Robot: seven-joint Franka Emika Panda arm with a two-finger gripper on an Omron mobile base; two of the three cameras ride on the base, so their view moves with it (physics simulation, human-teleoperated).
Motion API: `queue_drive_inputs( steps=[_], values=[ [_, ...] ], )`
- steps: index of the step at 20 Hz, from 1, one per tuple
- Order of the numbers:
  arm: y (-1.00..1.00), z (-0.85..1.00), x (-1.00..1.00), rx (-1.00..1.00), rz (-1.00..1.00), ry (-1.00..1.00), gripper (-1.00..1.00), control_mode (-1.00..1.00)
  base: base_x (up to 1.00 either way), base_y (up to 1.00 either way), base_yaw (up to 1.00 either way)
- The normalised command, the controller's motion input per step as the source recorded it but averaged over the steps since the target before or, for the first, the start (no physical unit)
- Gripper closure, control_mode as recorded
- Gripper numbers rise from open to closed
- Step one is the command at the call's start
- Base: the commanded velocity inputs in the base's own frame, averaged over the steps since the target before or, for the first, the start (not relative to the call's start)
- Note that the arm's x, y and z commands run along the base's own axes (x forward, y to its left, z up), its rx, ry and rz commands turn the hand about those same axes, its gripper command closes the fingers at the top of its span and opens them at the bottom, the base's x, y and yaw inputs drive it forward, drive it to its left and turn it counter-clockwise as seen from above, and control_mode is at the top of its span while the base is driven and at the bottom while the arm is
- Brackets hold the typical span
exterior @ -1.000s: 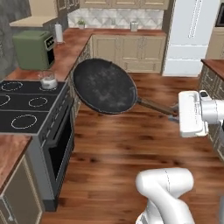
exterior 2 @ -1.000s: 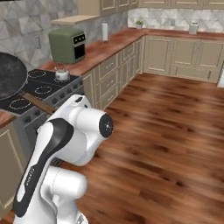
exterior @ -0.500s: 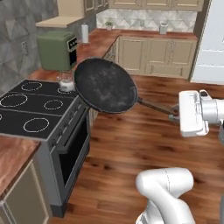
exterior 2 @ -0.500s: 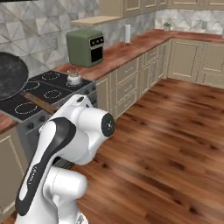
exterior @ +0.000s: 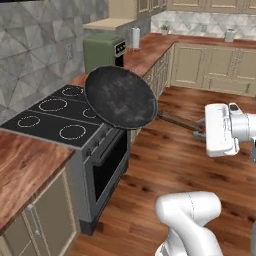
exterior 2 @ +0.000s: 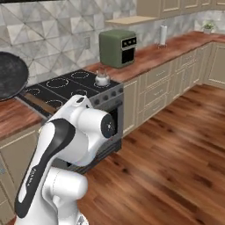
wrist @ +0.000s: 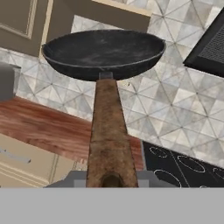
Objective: Pick the pan from the cabinet and place it on the stove. Then turn on the stove burner for the pan.
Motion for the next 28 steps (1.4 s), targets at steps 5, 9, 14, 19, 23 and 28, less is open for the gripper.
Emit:
queue_drive_inputs(
  steps=[5, 9, 14, 19, 23, 28],
  values=[
    [0.0, 0.0, 0.0, 0.0, 0.0, 0.0, 1.0, 1.0, 0.0, 0.44, 0.43],
    [0.0, 0.0, 0.0, 0.0, 0.0, 0.0, 1.0, 1.0, 0.01, 0.26, 0.48],
    [0.0, 0.0, 0.0, 0.0, 0.0, 0.0, 1.0, 1.0, 0.38, 0.02, 0.44],
    [0.0, 0.0, 0.0, 0.0, 0.0, 0.0, 1.0, 1.0, 0.33, 0.03, 0.45],
    [0.0, 0.0, 0.0, 0.0, 0.0, 0.0, 1.0, 1.0, 0.52, 0.0, 0.46],
    [0.0, 0.0, 0.0, 0.0, 0.0, 0.0, 1.0, 1.0, 0.65, 0.0, 0.45]
  ],
)
